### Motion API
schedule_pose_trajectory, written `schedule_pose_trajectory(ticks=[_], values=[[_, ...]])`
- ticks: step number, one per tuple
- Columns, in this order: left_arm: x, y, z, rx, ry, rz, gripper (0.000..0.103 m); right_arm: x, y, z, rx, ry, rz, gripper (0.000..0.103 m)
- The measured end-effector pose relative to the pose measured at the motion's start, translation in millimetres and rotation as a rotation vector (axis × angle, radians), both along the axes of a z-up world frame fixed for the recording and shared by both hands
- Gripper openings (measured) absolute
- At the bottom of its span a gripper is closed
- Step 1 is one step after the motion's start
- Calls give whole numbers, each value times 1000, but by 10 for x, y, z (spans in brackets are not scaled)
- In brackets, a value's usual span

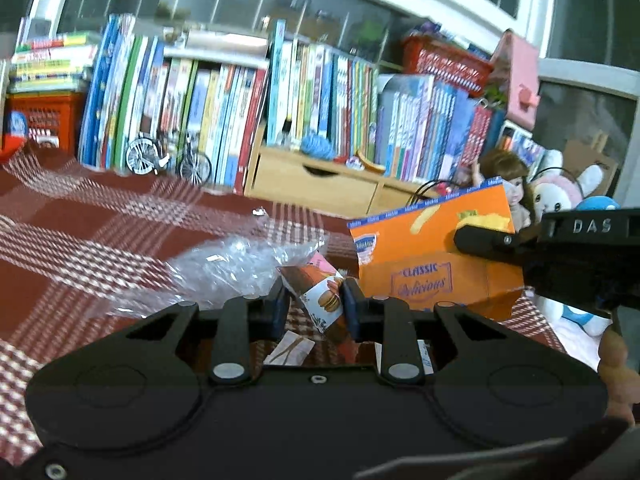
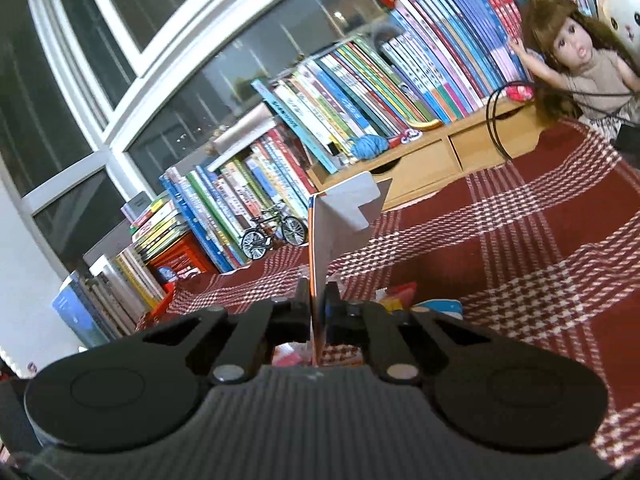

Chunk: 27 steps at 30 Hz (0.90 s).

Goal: Collect trash
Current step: 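Grasp the small snack wrapper with the left tool while the right tool grasps the orange box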

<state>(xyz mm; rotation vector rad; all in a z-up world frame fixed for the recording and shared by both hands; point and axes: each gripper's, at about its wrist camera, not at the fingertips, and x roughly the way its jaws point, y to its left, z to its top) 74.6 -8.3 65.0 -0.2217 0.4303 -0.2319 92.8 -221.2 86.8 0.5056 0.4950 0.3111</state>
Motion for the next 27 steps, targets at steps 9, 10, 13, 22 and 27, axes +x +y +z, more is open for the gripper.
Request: schedule_pose_trajectory(ticks=[9, 10, 13, 22, 27], values=[[-682, 241, 190, 6, -52, -16, 26, -636, 37, 165, -9, -59, 85, 9], [-774, 275, 195, 8, -55, -22, 26, -714, 48, 174, -15, -62, 98, 9], [-1035, 358, 203, 18, -54, -36, 26, -948, 86, 171, -24, -59, 135, 9], [-1808, 501, 149, 58, -51, -50, 26, -1638, 247, 80, -70, -46, 218, 9], [-2182, 511, 107, 57, -40, -54, 26, -1957, 298, 3, -54, -21, 247, 9]])
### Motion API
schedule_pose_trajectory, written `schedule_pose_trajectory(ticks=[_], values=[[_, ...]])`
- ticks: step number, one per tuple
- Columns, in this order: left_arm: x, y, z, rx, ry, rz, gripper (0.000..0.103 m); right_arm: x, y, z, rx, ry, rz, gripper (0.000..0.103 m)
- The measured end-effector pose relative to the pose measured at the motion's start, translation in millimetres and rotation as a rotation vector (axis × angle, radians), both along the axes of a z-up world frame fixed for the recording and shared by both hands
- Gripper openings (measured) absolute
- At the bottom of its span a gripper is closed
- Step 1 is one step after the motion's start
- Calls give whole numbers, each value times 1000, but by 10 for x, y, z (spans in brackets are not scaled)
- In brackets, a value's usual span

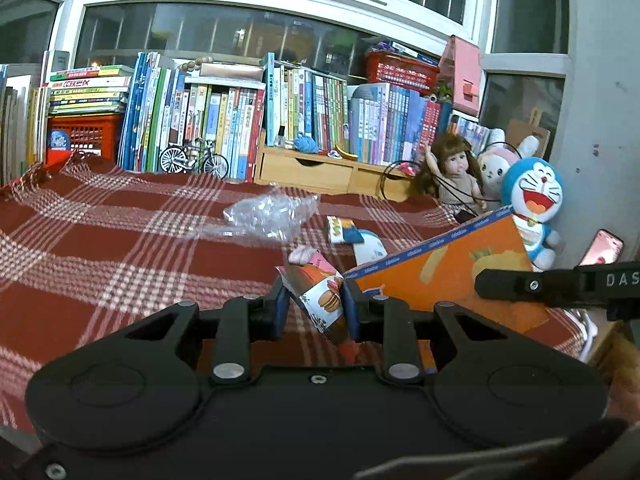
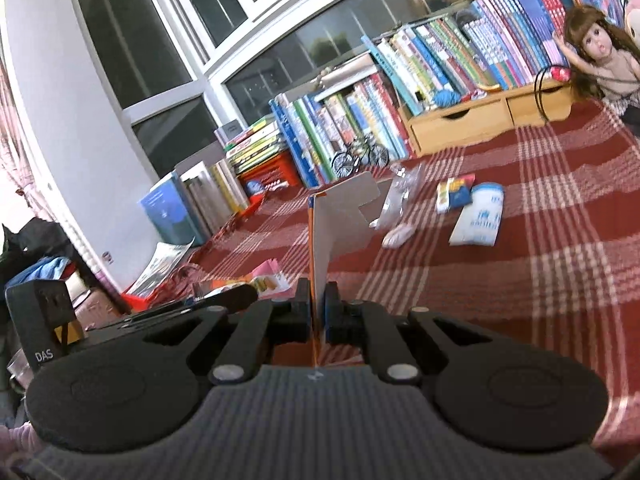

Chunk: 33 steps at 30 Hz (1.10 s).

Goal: Collect trash
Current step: 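Grasp the small snack wrapper with the left tool while the right tool grasps the orange box, then lower the wrapper and orange box into the black trash bag and open both tools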

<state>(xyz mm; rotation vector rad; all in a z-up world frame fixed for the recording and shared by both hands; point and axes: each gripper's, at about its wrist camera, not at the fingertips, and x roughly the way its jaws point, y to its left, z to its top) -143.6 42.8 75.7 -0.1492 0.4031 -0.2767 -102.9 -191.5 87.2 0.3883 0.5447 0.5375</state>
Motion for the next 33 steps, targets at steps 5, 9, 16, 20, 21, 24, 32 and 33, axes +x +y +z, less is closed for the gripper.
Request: schedule_pose_trajectory(ticks=[5, 9, 16, 20, 21, 24, 32, 33], values=[[-366, -35, -86, 33, 4, -11, 26, -264, 35, -114, -1, 45, 16, 9], [-570, -43, -160, 40, 47, -30, 27, -454, 84, -203, -17, 83, 42, 9], [-776, -63, -382, 79, 144, -46, 27, -678, 224, -422, -45, 168, 100, 9], [-784, -76, -587, 100, 221, -31, 27, -721, 308, -650, -72, 232, 109, 9], [-774, -80, -646, 106, 241, -29, 27, -730, 323, -719, -83, 247, 108, 9], [-712, -124, -839, 143, 306, -11, 27, -711, 371, -915, -110, 292, 102, 9], [-400, -174, -1427, 206, 518, 83, 27, -505, 449, -1461, -180, 408, 68, 9], [-372, -180, -1489, 211, 536, 89, 27, -474, 454, -1511, -183, 419, 67, 9]])
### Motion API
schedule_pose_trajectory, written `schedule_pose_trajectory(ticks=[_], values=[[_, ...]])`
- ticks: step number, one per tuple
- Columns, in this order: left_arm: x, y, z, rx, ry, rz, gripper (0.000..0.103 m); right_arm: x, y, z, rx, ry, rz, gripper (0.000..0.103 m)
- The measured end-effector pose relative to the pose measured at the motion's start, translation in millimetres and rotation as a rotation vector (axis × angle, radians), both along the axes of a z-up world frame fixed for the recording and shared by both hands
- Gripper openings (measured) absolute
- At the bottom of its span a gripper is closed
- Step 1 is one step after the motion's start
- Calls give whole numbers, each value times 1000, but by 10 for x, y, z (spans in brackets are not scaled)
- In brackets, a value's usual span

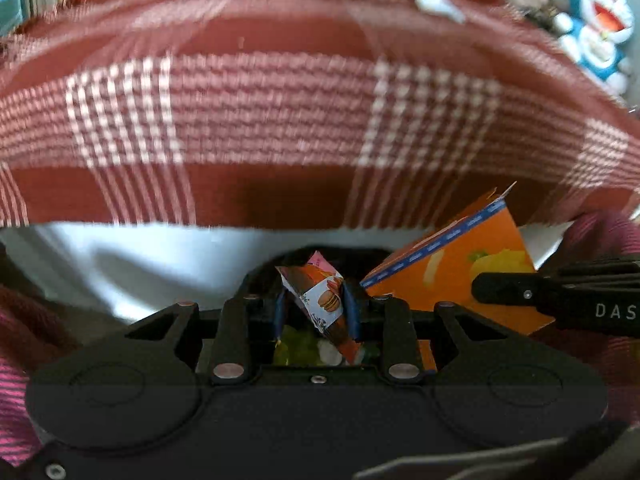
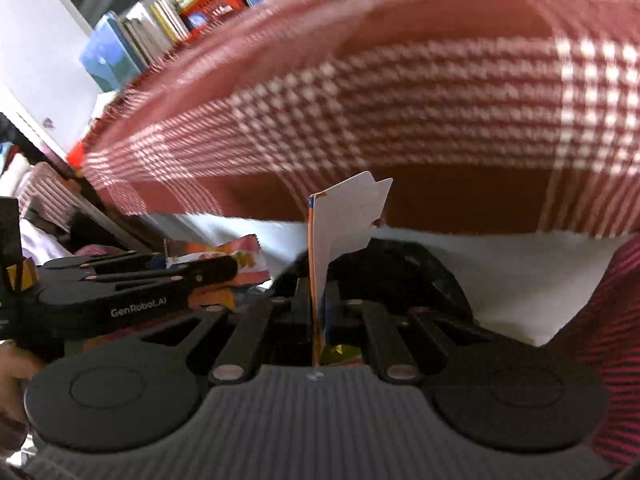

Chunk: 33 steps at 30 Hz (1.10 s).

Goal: Collect trash
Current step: 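Lower the wrapper and orange box into the black trash bag and open both tools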

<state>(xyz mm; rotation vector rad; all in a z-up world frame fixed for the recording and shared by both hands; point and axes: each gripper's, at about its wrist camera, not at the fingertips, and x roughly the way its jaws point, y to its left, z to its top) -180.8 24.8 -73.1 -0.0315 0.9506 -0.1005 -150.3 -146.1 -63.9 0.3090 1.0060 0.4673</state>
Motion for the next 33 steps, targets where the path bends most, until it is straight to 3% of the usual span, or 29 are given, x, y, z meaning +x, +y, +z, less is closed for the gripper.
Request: schedule_pose_trajectory(ticks=[6, 13, 33], values=[[112, -34, -269, 53, 72, 21, 27, 75, 79, -211, -47, 34, 2, 10], [192, 20, -422, 52, 123, 38, 28, 126, 172, -282, -77, 42, 7, 11], [225, 43, -493, 55, 134, 40, 31, 151, 192, -300, -93, 40, 6, 13]])
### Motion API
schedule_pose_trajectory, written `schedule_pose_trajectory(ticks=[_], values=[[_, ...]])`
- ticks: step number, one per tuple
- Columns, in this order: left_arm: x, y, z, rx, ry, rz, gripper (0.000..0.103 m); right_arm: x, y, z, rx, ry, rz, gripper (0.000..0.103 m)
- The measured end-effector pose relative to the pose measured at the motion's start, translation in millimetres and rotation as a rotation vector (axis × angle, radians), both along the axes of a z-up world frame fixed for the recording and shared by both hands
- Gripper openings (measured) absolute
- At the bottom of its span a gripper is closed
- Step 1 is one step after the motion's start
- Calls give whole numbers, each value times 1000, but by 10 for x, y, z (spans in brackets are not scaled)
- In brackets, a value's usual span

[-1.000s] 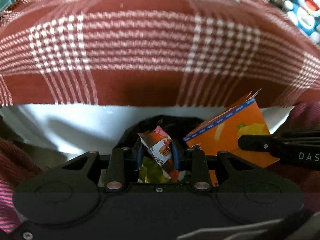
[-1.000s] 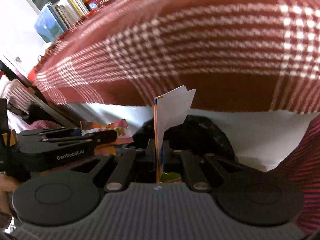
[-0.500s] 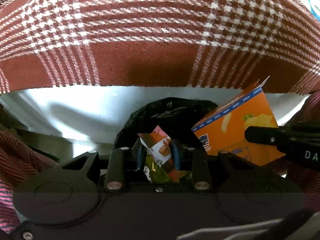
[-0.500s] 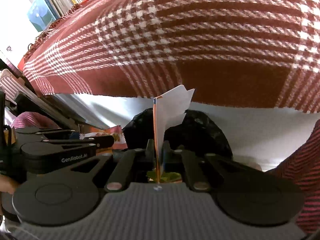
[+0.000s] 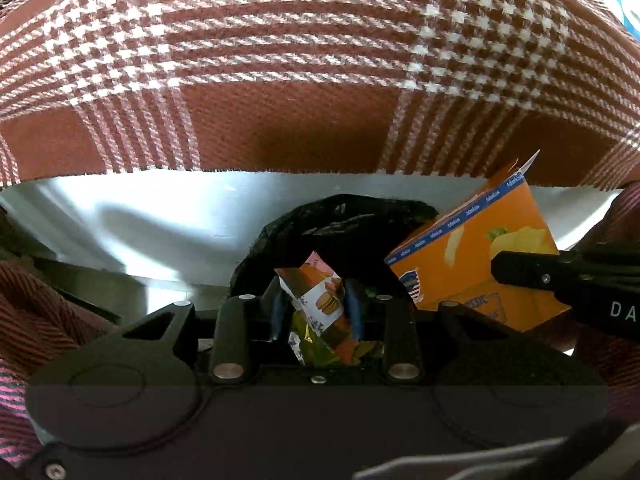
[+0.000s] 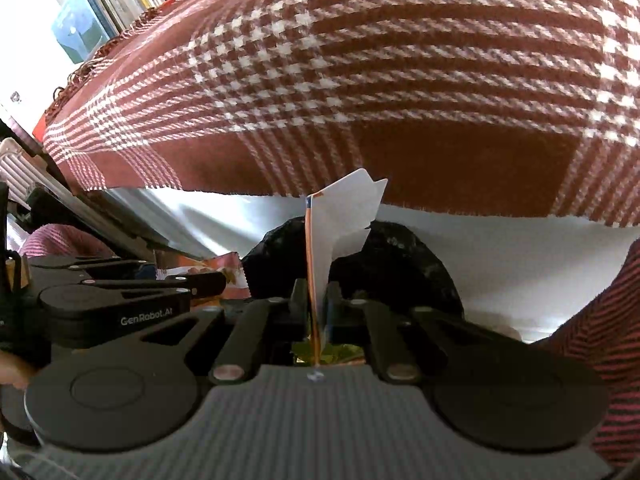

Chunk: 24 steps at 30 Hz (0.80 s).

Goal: Collect trash
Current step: 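Lower the wrapper and orange box into the black trash bag and open both tools, then move both tools back over the remaining items on the tablecloth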

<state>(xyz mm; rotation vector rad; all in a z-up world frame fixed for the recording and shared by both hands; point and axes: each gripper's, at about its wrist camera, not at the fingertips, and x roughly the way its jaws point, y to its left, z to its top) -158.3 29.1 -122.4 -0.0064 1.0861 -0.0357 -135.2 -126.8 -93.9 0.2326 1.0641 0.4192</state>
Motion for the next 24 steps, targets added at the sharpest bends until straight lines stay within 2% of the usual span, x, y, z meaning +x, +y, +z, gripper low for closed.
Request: schedule_pose_trajectory(ticks=[6, 8, 9, 10, 11, 15, 19, 24], values=[[-16, 17, 11, -1, -4, 0, 34, -3, 2, 3, -2, -2, 1, 19], [-19, 19, 25, 1, -8, 1, 44, -12, 1, 14, -6, -10, 4, 23], [-22, 17, 34, 2, -10, 2, 46, -14, 4, 21, -9, -14, 4, 30], [-24, 17, 44, 3, -13, 1, 52, -16, 6, 30, -9, -18, 4, 44], [-25, 20, 53, 4, -16, 1, 57, -17, 7, 38, -6, -22, 6, 48], [-63, -5, 156, 19, -46, -6, 72, -17, 22, 92, -17, -49, 14, 51], [-128, -11, 371, 26, -100, -30, 79, -33, 20, 225, -29, -99, 28, 54], [-199, 57, 849, 10, -214, -94, 82, -66, -46, 654, -46, -248, 76, 63]])
